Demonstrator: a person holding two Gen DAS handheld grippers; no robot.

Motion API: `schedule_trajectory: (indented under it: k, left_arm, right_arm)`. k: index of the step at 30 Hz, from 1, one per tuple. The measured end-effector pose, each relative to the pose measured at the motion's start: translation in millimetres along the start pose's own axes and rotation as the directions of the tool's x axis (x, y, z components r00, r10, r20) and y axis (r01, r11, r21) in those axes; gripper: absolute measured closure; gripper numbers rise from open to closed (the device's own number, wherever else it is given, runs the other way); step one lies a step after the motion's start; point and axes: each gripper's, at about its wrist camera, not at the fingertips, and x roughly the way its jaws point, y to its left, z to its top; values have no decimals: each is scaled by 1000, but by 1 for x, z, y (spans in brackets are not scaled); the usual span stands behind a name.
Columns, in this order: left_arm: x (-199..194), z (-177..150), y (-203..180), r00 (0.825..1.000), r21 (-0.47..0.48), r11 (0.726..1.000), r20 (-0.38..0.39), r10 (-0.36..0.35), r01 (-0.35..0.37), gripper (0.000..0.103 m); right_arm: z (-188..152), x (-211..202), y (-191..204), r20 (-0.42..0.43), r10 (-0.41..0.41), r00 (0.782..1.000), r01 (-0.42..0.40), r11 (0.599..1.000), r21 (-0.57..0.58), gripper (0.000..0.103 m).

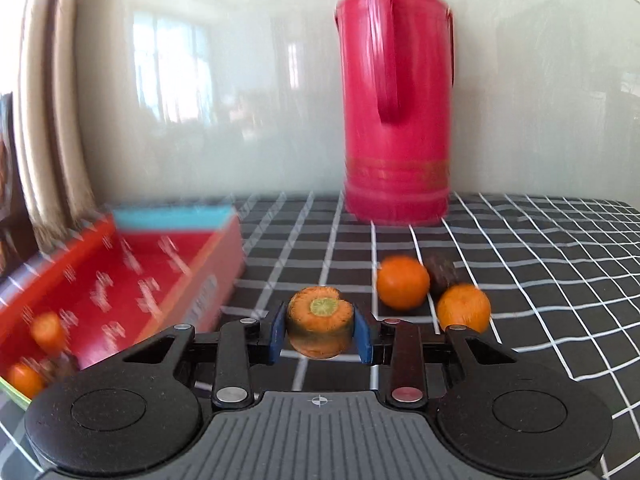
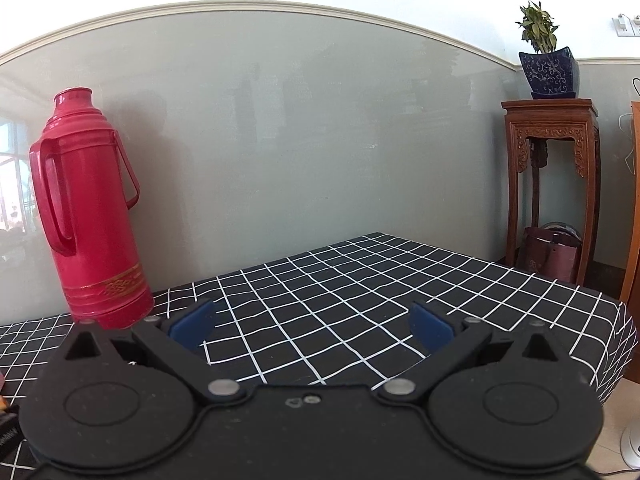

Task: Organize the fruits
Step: 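Carry the carrot slice with the left tool into the box and release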

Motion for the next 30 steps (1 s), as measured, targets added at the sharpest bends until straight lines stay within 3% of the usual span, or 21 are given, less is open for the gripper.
schedule_trajectory:
  k: [6, 10, 16, 22, 23, 26, 30]
  left_arm:
    - [-16, 7, 19, 992, -2, 995, 85, 98, -98, 67]
    - [-19, 11, 47, 979, -68, 981, 84, 184, -179, 67]
    - [-1, 9, 88, 963, -156, 951, -42, 265, -268, 67]
    - [9, 4, 107, 947, -191, 930, -134, 293, -314, 67]
    - [9, 3, 110, 947, -199, 929, -141, 288, -312, 65]
    - [7, 3, 117, 943, -220, 920, -149, 297, -325, 31]
    - [-4, 5, 122, 945, -219, 920, -106, 309, -325, 24]
  right_arm:
    - [-2, -3, 7, -1, 18, 1000, -18, 1000, -9, 6]
    - [-4, -4, 15, -7, 38, 999, -38, 999, -24, 6]
    - [-8, -3, 30, -32, 72, 997, -73, 996, -49, 6]
    - [-11, 0, 43, -66, 98, 993, -103, 992, -71, 6]
    - [-11, 0, 44, -71, 102, 992, -107, 992, -72, 6]
    - [-13, 2, 48, -85, 112, 990, -118, 990, -74, 6]
    - [-15, 5, 51, -113, 135, 984, -143, 987, -66, 6]
